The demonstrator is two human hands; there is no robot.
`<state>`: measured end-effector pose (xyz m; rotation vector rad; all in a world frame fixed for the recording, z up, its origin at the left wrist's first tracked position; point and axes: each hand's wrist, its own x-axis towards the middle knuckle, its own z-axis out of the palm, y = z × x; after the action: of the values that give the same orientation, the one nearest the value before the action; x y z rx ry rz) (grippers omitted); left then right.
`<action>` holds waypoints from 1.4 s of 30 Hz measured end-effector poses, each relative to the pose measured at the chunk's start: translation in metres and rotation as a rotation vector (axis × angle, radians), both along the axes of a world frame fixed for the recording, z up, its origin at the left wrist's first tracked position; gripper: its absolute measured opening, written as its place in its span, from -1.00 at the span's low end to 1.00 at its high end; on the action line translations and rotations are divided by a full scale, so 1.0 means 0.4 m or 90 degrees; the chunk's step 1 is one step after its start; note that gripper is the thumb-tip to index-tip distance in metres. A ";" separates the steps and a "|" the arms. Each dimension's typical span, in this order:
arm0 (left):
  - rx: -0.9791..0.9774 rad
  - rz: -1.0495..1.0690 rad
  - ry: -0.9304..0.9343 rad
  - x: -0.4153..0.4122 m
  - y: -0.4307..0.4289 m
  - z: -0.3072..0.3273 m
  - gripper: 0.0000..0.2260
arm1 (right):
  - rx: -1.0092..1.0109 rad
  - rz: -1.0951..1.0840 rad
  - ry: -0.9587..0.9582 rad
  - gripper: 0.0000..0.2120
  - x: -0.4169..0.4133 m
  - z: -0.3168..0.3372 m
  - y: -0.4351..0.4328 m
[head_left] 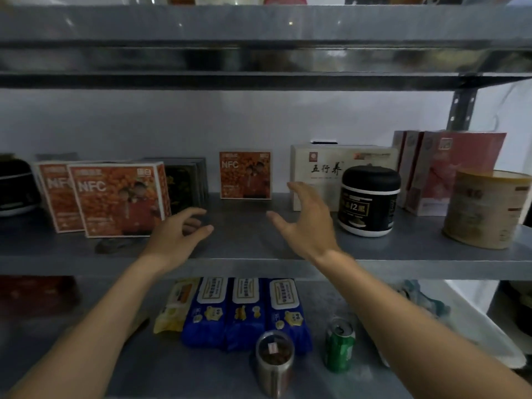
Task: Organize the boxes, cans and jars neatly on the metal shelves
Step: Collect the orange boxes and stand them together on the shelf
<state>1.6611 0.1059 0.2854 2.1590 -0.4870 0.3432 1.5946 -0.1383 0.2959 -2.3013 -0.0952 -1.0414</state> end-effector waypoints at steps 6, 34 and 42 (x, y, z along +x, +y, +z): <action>-0.047 0.047 -0.030 -0.037 0.138 -0.009 -0.75 | 0.107 0.246 0.188 -0.17 0.066 0.008 0.189; -0.241 0.001 -0.021 0.321 0.578 0.013 -0.23 | 0.353 0.350 0.141 -0.45 0.321 -0.004 0.465; -0.239 -0.081 0.009 0.280 0.537 0.019 -0.21 | 0.383 0.373 0.161 -0.47 0.263 0.003 0.386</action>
<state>1.7731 0.3206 0.2931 1.7569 -0.5054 0.3198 1.6999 0.0161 0.2969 -1.6763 -0.2907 -0.3962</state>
